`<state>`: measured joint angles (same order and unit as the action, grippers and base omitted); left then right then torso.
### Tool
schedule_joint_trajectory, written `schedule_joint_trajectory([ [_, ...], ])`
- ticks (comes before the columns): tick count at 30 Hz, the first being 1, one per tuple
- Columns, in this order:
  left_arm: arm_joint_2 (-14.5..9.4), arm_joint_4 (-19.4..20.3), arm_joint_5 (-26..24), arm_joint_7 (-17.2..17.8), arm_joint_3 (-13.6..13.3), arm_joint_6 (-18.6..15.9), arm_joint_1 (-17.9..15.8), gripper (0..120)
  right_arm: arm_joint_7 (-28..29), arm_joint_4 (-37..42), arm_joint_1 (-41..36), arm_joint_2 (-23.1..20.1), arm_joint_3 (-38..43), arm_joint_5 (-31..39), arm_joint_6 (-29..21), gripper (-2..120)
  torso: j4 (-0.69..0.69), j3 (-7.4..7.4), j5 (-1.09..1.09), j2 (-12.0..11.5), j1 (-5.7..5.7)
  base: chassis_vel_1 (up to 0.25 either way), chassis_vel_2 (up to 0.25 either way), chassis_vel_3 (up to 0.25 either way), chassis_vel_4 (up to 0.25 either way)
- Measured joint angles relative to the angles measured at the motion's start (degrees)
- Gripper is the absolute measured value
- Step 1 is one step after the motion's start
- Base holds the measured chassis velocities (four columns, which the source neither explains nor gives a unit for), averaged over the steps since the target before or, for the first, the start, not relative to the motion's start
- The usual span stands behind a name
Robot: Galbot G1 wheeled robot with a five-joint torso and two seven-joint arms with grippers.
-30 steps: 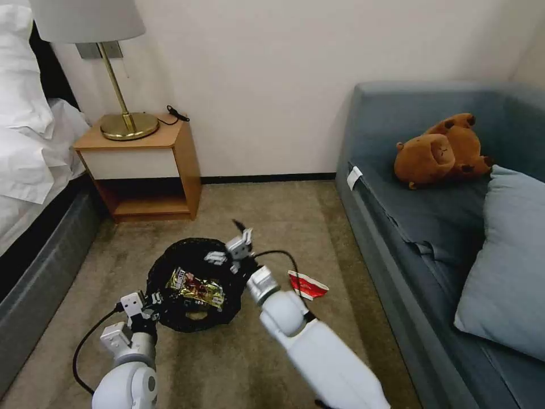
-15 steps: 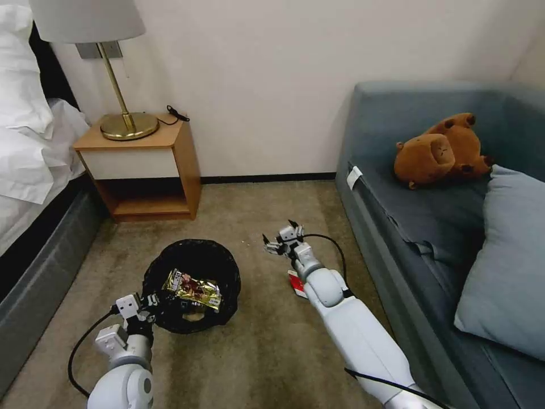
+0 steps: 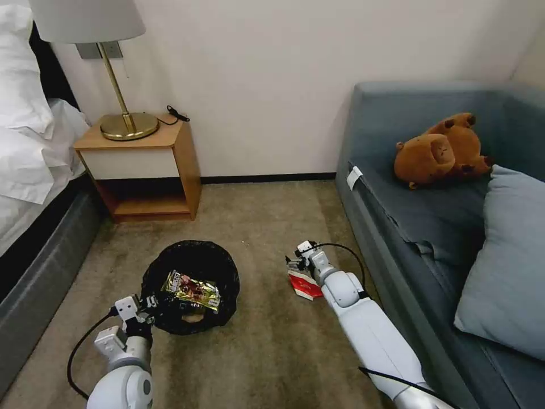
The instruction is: Pick up the trash bin, then pick up the garbage on the floor and place it into the trash bin.
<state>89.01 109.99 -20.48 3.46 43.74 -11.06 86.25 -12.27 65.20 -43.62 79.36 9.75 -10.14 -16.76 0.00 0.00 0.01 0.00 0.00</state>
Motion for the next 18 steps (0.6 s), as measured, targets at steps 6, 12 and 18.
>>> schedule_joint_trajectory([
  [6, 0.7, 0.1, 0.3, 0.0, -0.2, 0.3, 0.7, 3, -5.2, -4.6, 1.1, -0.3, 2.9, -6.7, 1.3, 100, 0.0, 0.0, -0.01, 0.0, 0.0, 0.0, 0.0, 0.0, 0.0],
  [12, 0.9, 0.2, 0.5, 0.0, -0.2, 0.3, 0.8, 3, -9.4, -6.3, 1.0, -0.7, 3.8, -9.6, 3.8, 100, 0.0, 0.0, 0.0, 0.0, 0.0, 0.0, 0.0, 0.0, 0.0],
  [18, 1.1, 0.1, 0.8, 0.1, -0.4, 0.3, 0.5, 3, -13.8, -7.6, 0.4, -0.8, 4.4, -13.2, 7.0, 100, 0.0, 0.0, -0.01, 0.0, 0.0, 0.0, 0.0, 0.0, 0.0],
])
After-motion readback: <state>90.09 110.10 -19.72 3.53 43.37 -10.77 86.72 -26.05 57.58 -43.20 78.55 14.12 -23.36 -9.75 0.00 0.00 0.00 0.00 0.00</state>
